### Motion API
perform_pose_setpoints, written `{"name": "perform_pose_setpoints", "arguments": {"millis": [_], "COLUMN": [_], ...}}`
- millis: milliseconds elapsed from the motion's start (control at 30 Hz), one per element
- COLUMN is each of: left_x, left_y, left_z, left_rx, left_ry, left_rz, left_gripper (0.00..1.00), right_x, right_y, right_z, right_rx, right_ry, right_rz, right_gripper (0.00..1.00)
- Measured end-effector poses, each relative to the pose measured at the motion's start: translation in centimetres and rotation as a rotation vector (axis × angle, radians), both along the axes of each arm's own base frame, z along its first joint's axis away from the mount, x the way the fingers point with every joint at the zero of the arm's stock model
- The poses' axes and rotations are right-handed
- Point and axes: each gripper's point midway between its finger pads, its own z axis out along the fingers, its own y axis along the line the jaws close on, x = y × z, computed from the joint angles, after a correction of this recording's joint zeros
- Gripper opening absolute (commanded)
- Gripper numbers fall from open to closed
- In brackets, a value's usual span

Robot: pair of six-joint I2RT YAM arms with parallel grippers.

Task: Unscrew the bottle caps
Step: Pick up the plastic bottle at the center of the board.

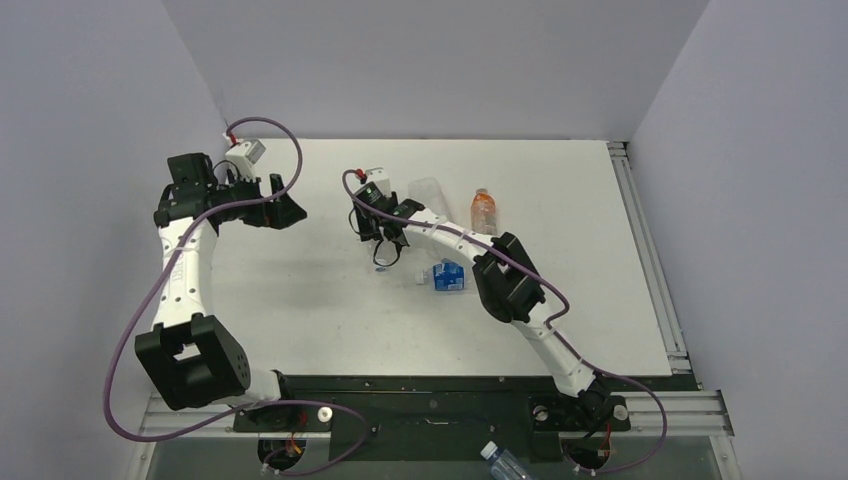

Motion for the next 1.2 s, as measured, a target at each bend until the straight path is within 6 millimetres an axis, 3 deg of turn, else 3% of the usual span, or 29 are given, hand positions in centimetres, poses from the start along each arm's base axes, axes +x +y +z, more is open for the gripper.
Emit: {"name": "perform_pose_setpoints", "arguments": {"millis": [267, 367, 433, 533, 633, 733, 833, 933, 1100, 1200], "left_x": [-2.1, -3.6, -5.1, -7.6, -10.2, -11.8, -12.9, -13.7, -15.4, -16.1], "left_y": [-2.0, -2.8, -3.5, -4.9, -7.0, -9.6, -12.0, -13.4, -14.8, -15.0], "left_z": [5.0, 7.3, 8.8, 11.0, 11.9, 12.0, 11.3, 11.4, 12.8, 13.1], "left_rx": [0.013, 0.105, 0.223, 0.41, 0.564, 0.666, 0.725, 0.776, 0.874, 0.901], "left_ry": [-0.18, -0.315, -0.459, -0.703, -0.921, -1.11, -1.26, -1.377, -1.575, -1.611], "left_rz": [-0.138, -0.245, -0.352, -0.489, -0.637, -0.779, -0.893, -0.959, -1.011, -1.03], "left_gripper": [0.97, 0.97, 0.97, 0.96, 0.97, 0.97, 0.96, 0.97, 0.97, 0.97], "right_x": [-1.2, -2.7, -3.7, -5.1, -7.0, -10.2, -14.5, -18.5, -23.9, -24.6], "right_y": [-0.6, -0.8, -1.1, -1.7, -2.9, -4.0, -4.1, -3.6, -2.6, -2.7], "right_z": [0.5, 2.6, 5.5, 12.5, 20.2, 26.5, 30.5, 31.3, 29.1, 29.4], "right_rx": [0.029, 0.085, 0.153, 0.297, 0.429, 0.528, 0.593, 0.605, 0.537, 0.524], "right_ry": [0.03, 0.081, 0.107, 0.102, 0.046, -0.005, -0.019, 0.022, 0.148, 0.151], "right_rz": [0.044, 0.107, 0.154, 0.236, 0.314, 0.409, 0.527, 0.63, 0.757, 0.776], "right_gripper": [0.36, 0.36, 0.36, 0.38, 0.39, 0.4, 0.41, 0.42, 0.42, 0.42]}}
